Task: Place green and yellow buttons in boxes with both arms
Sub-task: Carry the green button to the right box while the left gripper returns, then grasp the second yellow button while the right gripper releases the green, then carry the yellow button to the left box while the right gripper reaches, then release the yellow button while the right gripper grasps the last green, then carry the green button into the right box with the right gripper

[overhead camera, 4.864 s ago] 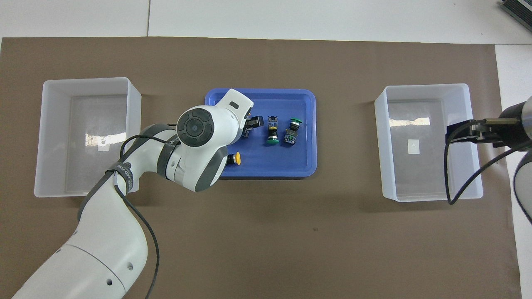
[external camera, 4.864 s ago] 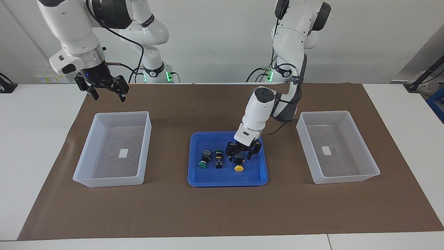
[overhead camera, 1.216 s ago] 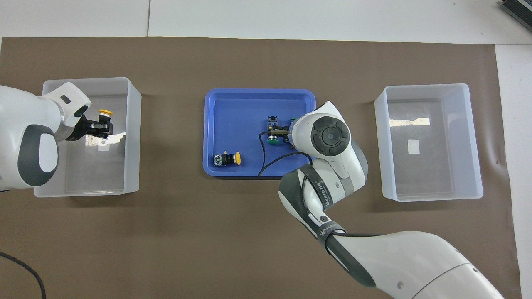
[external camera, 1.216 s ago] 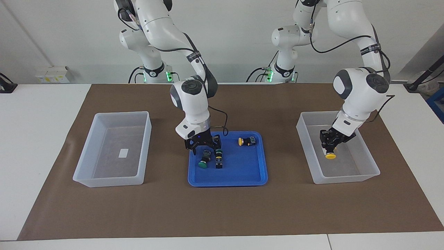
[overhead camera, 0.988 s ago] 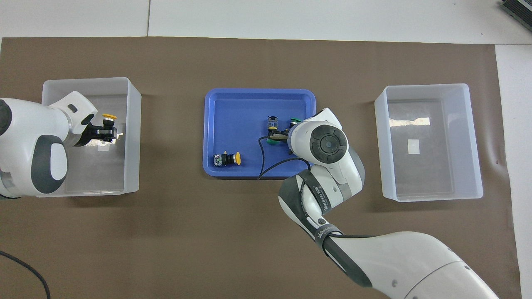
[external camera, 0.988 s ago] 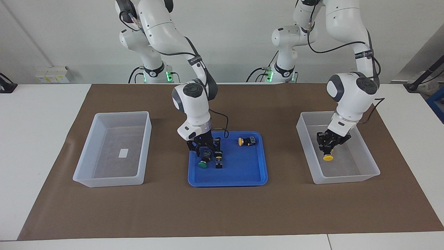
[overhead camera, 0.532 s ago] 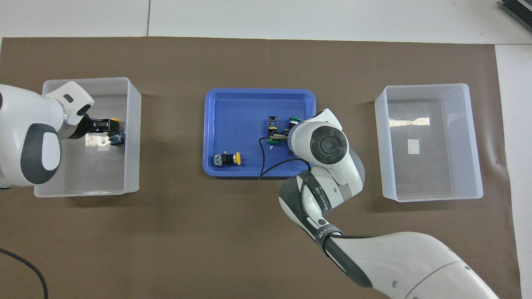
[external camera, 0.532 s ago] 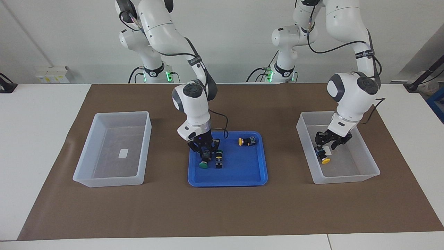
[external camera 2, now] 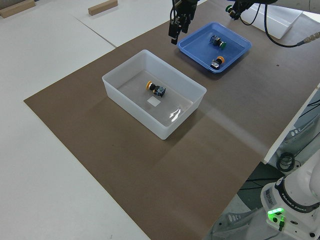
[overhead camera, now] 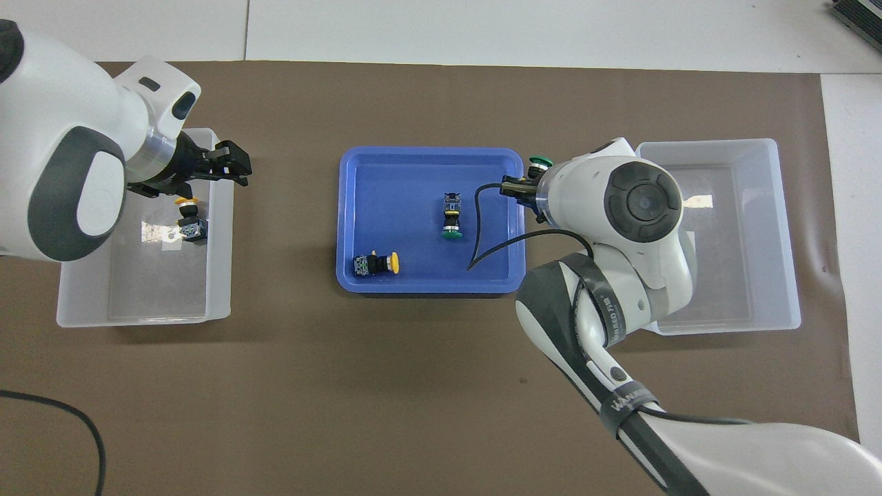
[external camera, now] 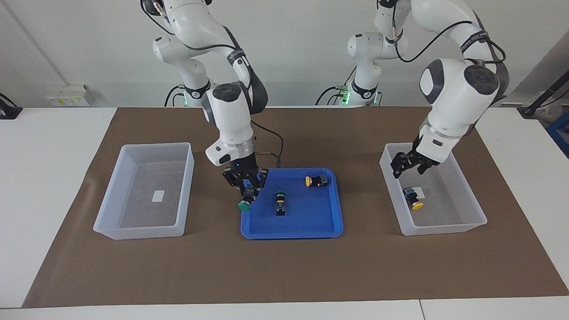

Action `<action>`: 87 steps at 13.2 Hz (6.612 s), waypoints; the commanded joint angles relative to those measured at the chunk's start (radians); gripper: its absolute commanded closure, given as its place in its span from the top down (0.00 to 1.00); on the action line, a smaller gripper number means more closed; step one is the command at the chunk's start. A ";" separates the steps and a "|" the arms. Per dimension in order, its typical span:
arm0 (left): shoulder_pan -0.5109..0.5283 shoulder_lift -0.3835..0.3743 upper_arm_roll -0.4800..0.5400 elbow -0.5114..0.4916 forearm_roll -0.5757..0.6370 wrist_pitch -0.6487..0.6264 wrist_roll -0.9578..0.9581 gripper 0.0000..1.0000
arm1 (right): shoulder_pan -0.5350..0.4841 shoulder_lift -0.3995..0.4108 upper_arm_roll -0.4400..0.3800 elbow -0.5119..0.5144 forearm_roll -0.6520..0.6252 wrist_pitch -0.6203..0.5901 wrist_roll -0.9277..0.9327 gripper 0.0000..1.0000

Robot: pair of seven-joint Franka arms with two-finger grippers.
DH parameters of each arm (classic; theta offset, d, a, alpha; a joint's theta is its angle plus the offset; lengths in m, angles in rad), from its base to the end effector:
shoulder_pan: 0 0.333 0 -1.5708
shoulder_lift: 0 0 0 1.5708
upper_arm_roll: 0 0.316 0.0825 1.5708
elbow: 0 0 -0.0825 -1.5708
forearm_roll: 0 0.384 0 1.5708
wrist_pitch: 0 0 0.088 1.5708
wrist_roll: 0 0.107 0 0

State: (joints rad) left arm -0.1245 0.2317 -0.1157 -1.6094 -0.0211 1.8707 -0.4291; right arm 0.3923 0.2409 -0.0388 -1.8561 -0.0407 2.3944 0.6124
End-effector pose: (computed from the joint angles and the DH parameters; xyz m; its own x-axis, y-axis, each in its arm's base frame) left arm 0.6187 -0.1468 0.4952 0.9803 0.1972 0.0086 0.1965 -0.9789 0.0554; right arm 0.6042 0.2242 0.4223 0.9345 -0.2378 0.2648 -0.2092 -0.9690 -0.1317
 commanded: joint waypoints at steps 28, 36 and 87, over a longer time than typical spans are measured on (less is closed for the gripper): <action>-0.348 0.078 0.022 -0.451 0.020 0.691 -1.247 0.83 | -0.541 -0.158 0.010 -0.445 0.004 0.081 -0.902 0.52; -0.333 0.110 0.022 -0.478 0.020 0.782 -1.251 0.49 | -0.537 -0.219 0.010 -0.353 0.002 -0.030 -0.910 1.00; 0.310 0.077 0.019 -0.249 0.033 0.425 0.664 0.82 | -0.105 -0.003 0.109 -0.015 -0.189 -0.072 -0.034 0.00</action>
State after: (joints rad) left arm 0.1970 0.3145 -0.1025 -1.8984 0.0202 2.3444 0.2197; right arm 0.3461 0.3837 0.0583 -1.7047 -0.2075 2.3118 0.5667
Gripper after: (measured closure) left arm 0.185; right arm 0.678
